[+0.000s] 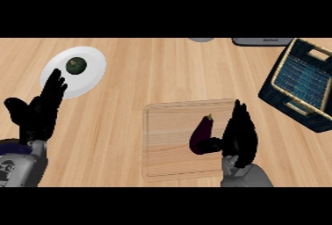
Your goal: Pick the eggplant from the cutting board and place it in the basket
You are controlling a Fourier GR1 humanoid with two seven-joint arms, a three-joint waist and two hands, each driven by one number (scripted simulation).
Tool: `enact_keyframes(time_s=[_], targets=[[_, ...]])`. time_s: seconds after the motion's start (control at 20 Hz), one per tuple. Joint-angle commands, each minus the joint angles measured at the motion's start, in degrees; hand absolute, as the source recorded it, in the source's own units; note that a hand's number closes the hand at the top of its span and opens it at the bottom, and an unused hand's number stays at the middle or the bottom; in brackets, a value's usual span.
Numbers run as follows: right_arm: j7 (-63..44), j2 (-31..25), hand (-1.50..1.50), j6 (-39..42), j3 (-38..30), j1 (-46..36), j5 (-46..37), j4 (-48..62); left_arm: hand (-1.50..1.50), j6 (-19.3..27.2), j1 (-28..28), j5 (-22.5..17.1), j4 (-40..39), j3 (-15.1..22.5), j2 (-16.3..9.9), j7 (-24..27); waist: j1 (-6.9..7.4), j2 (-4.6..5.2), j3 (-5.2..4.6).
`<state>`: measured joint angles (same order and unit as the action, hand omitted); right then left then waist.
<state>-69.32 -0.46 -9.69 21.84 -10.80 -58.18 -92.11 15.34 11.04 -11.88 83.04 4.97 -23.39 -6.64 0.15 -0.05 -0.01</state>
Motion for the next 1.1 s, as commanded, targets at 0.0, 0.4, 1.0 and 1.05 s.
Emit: enact_keyframes(time_s=[0.0,0.4,1.0,1.05], targets=[[-13.9,0.4,-1.5,-6.1,4.3,-1.8,-1.7,2.2,0.0,-1.3,1.7,0.5,-2.7,-0.2,0.6,0.6,-0.03,0.11,-0.02],[-12.6,0.4,-1.5,-8.5,4.1,-1.8,-1.2,2.2,0.0,-0.2,2.4,2.1,-1.2,-0.3,1.9,-1.2,-0.19,0.02,0.0],[-12.1,0.4,-1.5,-9.3,2.8,-1.5,-1.2,8.4,0.0,-2.3,2.7,1.9,-2.0,-2.0,2.4,-0.8,-0.26,0.03,-0.02],[-11.0,0.4,-1.5,-12.4,2.8,-3.0,0.3,13.6,0.0,0.9,1.6,4.7,-0.2,0.1,4.7,0.2,0.39,0.14,0.02]])
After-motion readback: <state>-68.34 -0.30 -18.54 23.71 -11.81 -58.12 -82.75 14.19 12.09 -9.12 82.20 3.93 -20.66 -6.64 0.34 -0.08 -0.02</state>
